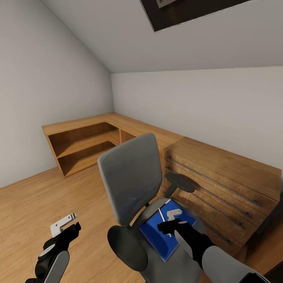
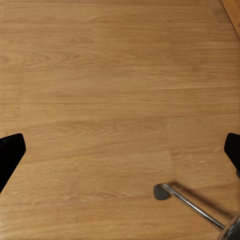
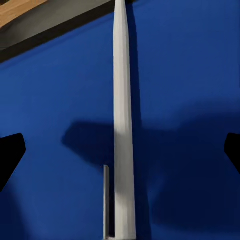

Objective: In the bedroom, organize the workspace by keeping the computer under the desk, ensuring the monitor is on the desk, placing the keyboard on the desk next to the monitor, placing the mouse on the desk next to the keyboard, moving the folder from the swivel chair onto the desk next to the mouse, stacking the notebook on top of the folder with the pen on top of the notebook, and positioning the swivel chair next to the desk.

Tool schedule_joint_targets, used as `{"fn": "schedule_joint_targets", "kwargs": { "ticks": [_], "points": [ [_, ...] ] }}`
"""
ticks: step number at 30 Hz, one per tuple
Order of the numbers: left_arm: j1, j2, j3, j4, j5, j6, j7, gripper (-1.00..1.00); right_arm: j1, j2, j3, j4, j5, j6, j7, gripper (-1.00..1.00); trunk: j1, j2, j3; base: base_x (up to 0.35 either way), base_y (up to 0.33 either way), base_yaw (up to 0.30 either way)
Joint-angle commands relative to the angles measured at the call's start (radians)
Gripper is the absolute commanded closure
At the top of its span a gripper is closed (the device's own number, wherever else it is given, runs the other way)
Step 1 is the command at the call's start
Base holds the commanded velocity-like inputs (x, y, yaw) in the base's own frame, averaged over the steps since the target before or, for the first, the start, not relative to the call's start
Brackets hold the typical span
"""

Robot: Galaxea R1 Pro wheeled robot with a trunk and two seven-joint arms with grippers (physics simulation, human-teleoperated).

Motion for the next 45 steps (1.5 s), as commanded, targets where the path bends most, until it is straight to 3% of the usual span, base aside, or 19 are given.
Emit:
{"fn": "schedule_joint_targets", "kwargs": {
  "ticks": [1, 11, 45],
  "points": [
    [-0.001, 0.001, -0.002, -0.001, 0.006, 0.003, 0.008, -1.00, -0.001, 0.000, 0.006, -0.001, -0.005, 0.005, -0.006, -1.00, 0.000, -0.001, -0.001, 0.000, 0.000, 0.000],
    [-0.001, 0.001, -0.003, -0.002, 0.006, 0.003, 0.008, -1.00, -0.001, 0.013, 0.006, -0.001, -0.003, 0.010, -0.056, -1.00, 0.000, -0.001, -0.001, 0.000, 0.000, 0.000],
    [-0.001, -0.001, -0.005, -0.001, 0.007, 0.004, 0.008, -1.00, -0.001, 0.022, 0.006, -0.001, -0.002, 0.055, -0.104, -1.00, 0.004, -0.008, -0.004, 0.000, 0.000, 0.000]
  ]
}}
